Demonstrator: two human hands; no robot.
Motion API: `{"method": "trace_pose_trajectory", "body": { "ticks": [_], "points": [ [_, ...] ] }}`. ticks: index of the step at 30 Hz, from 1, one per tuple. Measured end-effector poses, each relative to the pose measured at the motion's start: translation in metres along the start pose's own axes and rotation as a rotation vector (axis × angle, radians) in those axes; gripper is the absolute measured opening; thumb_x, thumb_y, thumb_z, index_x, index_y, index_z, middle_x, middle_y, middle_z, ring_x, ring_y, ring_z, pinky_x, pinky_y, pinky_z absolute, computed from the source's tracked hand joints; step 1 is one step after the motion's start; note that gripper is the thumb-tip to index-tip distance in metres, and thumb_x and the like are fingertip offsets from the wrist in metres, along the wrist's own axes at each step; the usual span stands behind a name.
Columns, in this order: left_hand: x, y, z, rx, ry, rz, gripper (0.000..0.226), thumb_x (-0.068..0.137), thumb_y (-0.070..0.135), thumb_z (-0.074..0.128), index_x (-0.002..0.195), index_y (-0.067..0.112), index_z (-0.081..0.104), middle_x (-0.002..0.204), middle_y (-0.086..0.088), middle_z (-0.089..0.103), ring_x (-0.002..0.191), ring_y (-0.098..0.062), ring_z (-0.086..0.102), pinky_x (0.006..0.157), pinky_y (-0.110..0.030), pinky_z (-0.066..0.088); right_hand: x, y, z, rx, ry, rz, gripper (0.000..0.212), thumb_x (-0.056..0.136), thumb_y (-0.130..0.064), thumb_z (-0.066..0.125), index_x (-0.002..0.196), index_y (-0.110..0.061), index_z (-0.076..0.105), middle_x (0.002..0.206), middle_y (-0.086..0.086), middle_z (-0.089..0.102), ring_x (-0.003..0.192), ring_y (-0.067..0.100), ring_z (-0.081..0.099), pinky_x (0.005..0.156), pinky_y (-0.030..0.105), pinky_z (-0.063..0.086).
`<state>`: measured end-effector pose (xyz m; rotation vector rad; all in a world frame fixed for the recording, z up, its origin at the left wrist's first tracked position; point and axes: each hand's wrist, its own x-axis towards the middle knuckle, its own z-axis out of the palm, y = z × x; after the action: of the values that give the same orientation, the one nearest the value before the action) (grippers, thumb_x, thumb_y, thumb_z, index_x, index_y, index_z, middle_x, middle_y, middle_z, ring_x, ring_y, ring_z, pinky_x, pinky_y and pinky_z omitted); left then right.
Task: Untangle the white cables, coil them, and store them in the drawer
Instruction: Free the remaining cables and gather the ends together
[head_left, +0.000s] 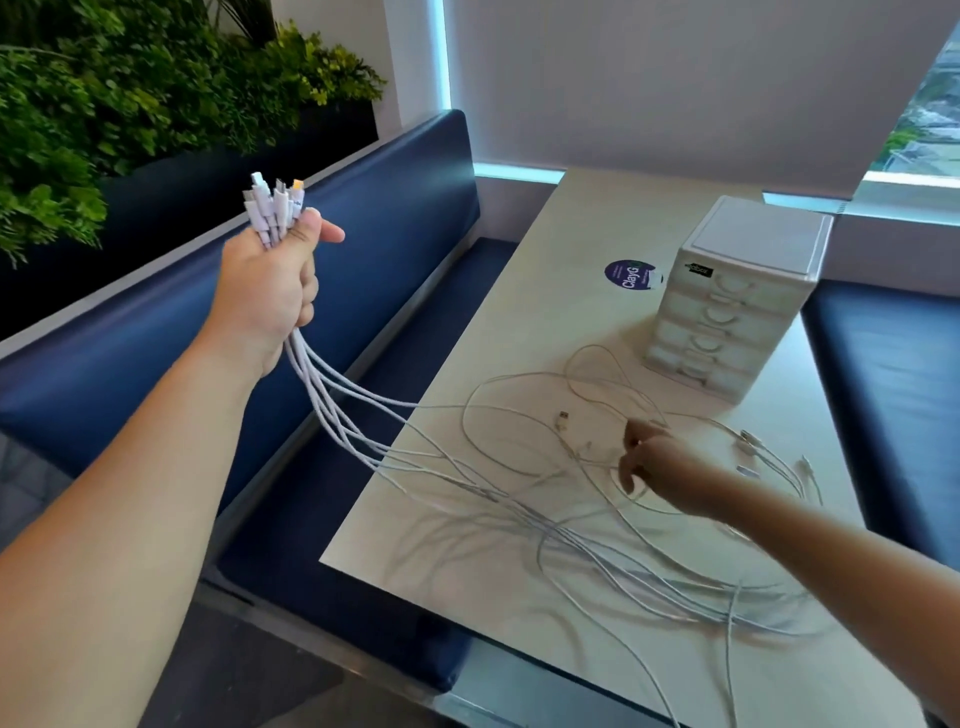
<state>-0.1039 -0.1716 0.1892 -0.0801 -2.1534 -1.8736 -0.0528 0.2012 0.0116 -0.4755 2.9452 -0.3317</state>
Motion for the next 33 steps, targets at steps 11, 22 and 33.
{"method": "trace_pose_trajectory", "body": {
  "ticks": [11,22,33],
  "points": [
    [0.002,-0.011,0.014,0.002,-0.08,-0.02,0.026,0.103,0.035,0.047,0.089,0.019,0.063,0.047,0.012,0.028,0.043,-0.006,0.021,0.04,-0.02,0.019,-0.015,0.024,-0.027,0.494,-0.431,0.354,0.05,0.094,-0.058,0.033,0.106,-0.026,0.069,0.125,-0.004,0.059,0.115,0.021,0.05,0.101,0.037,0.037],
    [-0.008,-0.033,0.03,0.071,-0.185,-0.044,0.026,0.102,0.033,0.049,0.088,0.019,0.066,0.05,0.009,0.028,0.045,-0.009,0.022,0.043,-0.023,0.021,-0.001,-0.024,-0.007,0.729,-0.466,0.585,0.011,0.088,-0.007,0.064,0.083,0.003,0.067,0.083,0.007,0.067,0.069,0.024,0.07,0.073,0.031,0.059],
    [-0.041,-0.05,0.073,0.244,-0.374,-0.065,0.026,0.1,0.038,0.05,0.085,0.033,0.07,0.067,0.013,0.057,0.062,-0.006,0.045,0.054,-0.021,0.033,-0.004,-0.025,-0.002,0.593,0.036,0.245,0.032,0.077,-0.005,0.073,0.071,-0.034,0.064,0.064,-0.013,0.065,0.065,0.011,0.061,0.068,0.04,0.053]
  ]
}}
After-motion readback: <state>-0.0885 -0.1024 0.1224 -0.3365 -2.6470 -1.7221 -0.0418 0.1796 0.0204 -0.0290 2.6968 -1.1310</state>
